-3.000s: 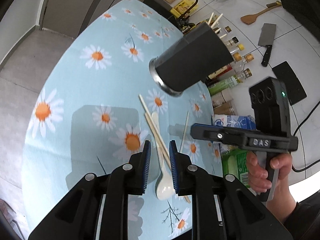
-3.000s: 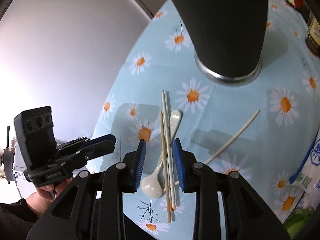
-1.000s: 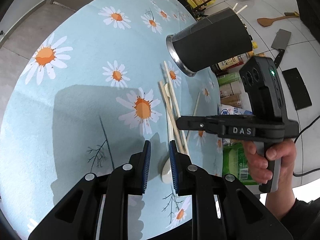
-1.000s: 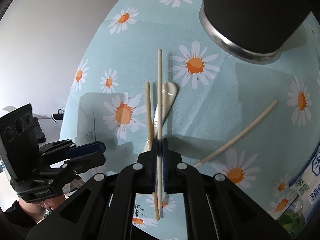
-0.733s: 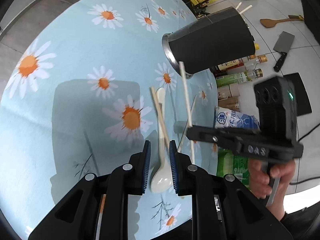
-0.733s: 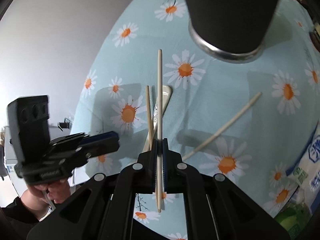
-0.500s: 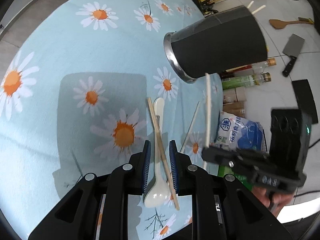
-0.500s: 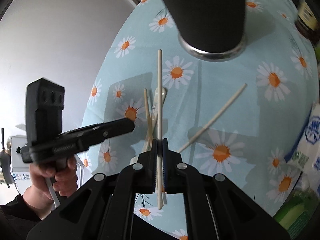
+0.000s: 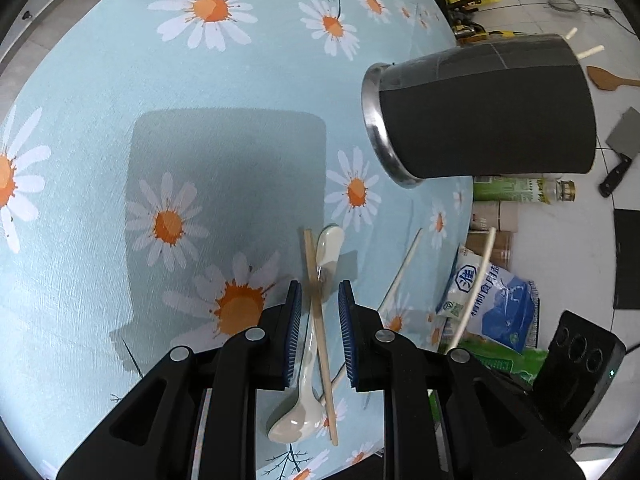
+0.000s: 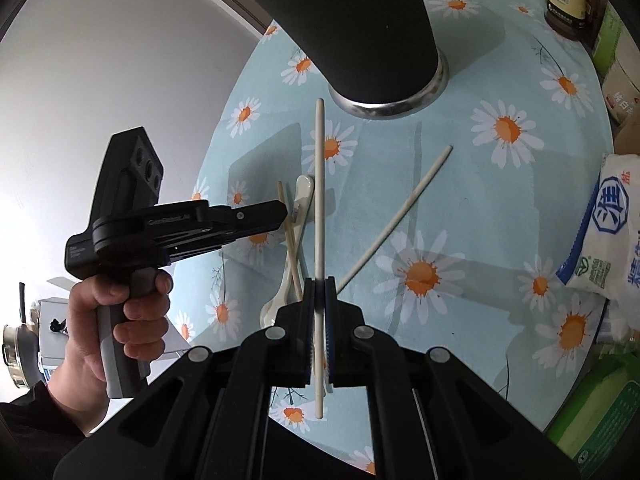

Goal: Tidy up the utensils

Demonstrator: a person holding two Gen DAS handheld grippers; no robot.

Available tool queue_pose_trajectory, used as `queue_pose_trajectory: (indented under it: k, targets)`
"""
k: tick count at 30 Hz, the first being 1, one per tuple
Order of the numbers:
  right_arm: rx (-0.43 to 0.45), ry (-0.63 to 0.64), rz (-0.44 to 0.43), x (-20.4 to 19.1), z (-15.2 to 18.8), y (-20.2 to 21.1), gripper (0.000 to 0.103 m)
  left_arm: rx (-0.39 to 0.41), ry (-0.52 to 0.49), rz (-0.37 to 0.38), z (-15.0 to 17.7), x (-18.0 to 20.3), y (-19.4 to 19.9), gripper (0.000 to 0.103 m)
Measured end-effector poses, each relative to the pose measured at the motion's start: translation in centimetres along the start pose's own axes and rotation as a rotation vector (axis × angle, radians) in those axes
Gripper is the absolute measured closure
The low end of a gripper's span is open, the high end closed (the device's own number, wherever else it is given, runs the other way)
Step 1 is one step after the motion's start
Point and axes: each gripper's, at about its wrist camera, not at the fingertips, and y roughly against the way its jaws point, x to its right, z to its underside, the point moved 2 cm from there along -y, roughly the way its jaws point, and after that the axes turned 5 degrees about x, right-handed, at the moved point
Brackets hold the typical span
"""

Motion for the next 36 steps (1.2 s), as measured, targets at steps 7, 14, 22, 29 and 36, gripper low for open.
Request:
queue_pose_trajectory:
  k: [7, 14, 22, 29, 36]
  targets:
    - [0.012, -0.003, -0.012, 0.0, 0.2, 0.2, 0.097, -0.004, 0.010, -0.022, -0.5, 0.5, -0.5, 0.088]
    - [0.015, -0.007, -0.009, 0.0, 0.2, -0.1, 0.097, -0.007, -0.020, -0.042, -0.5, 0.8, -1.0, 0.101]
    - [0.014, -0.007, 0.007, -0.2, 0.5, 0.0, 0.097, 0.005, -0.024, -0.021, -0.8, 0.6, -0.8, 0.103]
    - [0.016, -0.004, 0.014, -0.4, 0.4, 0.0, 0.097, -0.026, -0.014, 0.001, -1.2, 0.9, -0.8, 0.096]
    - [0.030, -0.015, 0.016, 0.2, 0.3, 0.9, 0.097, -0.081, -0.006, -0.015, 0.1, 1.9, -1.1, 0.091]
